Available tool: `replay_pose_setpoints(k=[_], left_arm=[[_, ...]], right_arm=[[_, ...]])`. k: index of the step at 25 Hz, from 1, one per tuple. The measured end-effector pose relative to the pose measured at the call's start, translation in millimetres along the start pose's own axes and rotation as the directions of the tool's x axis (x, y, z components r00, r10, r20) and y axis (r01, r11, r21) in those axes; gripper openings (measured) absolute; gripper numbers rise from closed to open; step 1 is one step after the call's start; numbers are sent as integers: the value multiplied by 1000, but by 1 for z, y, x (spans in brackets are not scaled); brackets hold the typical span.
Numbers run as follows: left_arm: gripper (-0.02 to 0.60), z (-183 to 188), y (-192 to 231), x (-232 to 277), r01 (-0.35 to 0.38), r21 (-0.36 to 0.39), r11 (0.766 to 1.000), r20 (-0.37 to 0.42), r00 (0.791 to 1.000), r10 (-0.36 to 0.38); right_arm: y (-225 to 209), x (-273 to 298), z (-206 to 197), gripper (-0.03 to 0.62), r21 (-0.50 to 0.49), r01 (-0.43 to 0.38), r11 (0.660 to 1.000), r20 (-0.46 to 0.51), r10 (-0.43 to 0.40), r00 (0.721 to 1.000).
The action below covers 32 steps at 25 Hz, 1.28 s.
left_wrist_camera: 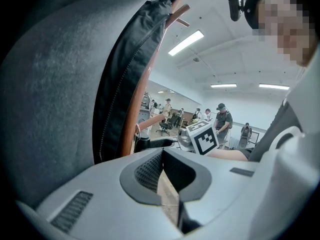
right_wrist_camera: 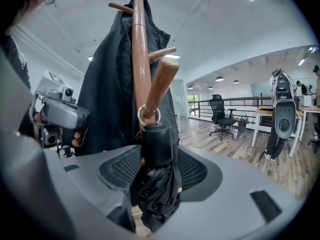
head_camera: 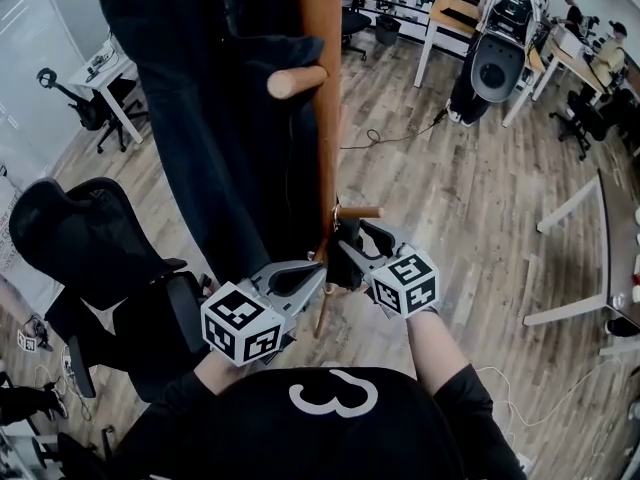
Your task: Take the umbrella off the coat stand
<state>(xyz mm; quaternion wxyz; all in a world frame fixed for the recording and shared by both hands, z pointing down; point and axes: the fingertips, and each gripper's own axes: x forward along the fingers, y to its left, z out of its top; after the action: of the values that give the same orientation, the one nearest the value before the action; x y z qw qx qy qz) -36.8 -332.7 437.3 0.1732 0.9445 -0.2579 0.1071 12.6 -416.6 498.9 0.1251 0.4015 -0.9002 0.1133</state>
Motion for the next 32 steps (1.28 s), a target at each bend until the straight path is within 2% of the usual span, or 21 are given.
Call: replay_pose_setpoints(k=[5, 17, 32], left_arm=[[15, 1, 2, -1, -7, 1, 1000, 3, 1000, 7], [15, -1, 4, 0, -17, -6, 1000, 5, 1000, 17], [15, 5, 6, -3, -16, -12, 1000, 20, 1000, 17]], right_arm=[[2, 7, 1, 215, -2, -15, 1000, 11, 15, 1000], [-1, 5, 1, 201, -25, 8, 1000, 26, -8, 1000], [-1, -6, 12, 199, 0, 18, 1000, 43, -18, 999]])
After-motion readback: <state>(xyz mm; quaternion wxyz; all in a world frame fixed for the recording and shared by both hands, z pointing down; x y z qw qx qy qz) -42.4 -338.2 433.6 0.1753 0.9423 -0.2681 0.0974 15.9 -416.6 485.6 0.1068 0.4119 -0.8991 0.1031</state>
